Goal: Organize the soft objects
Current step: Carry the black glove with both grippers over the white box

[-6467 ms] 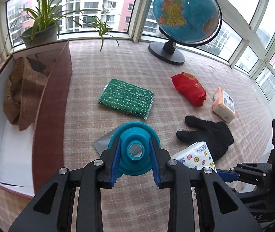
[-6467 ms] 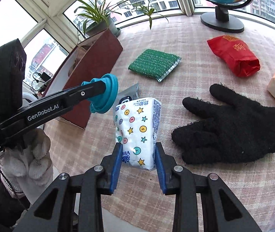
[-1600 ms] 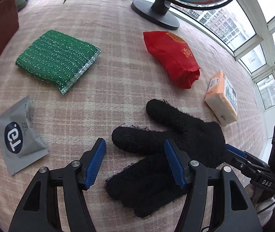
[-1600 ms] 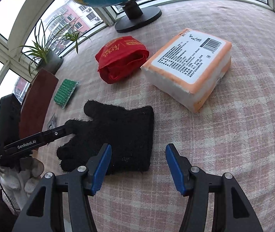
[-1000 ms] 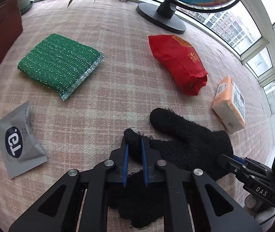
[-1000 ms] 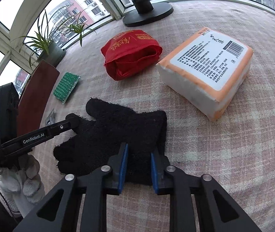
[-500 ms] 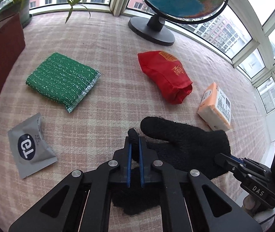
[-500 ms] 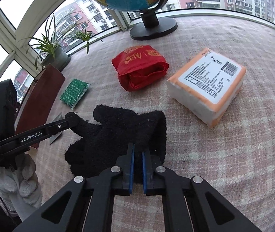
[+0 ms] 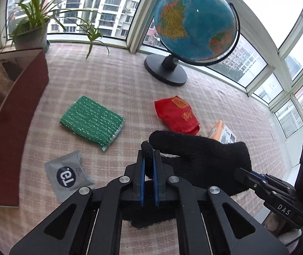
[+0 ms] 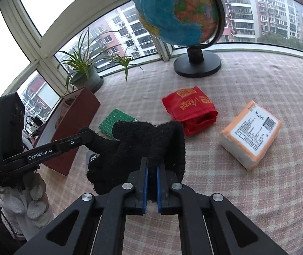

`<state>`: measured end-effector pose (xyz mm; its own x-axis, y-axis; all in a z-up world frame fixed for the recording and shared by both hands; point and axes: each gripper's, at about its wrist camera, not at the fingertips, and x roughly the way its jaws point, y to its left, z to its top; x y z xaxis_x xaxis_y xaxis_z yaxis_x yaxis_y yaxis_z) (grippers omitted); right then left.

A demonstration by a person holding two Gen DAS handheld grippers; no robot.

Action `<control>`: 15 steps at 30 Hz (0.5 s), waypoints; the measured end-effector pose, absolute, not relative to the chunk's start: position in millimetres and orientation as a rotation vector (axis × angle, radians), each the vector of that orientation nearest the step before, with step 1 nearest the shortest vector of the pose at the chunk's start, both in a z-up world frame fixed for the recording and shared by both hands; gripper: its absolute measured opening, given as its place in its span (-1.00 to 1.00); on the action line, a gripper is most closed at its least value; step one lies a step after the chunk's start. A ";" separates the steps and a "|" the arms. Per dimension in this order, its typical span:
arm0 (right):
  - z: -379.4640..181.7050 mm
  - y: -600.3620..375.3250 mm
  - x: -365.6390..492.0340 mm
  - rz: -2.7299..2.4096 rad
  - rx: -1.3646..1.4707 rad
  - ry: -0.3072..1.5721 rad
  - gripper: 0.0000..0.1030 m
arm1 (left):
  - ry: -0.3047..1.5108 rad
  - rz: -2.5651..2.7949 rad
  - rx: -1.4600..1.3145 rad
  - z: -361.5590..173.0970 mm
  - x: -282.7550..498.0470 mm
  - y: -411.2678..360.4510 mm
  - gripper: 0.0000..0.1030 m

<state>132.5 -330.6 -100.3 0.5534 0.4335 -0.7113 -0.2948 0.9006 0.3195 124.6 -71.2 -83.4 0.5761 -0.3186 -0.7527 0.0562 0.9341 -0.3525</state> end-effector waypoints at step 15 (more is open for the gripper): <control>-45.0 -212.3 137.7 0.605 0.082 0.786 -0.88 | 0.799 -0.076 -0.330 -27.2 93.9 43.5 -0.90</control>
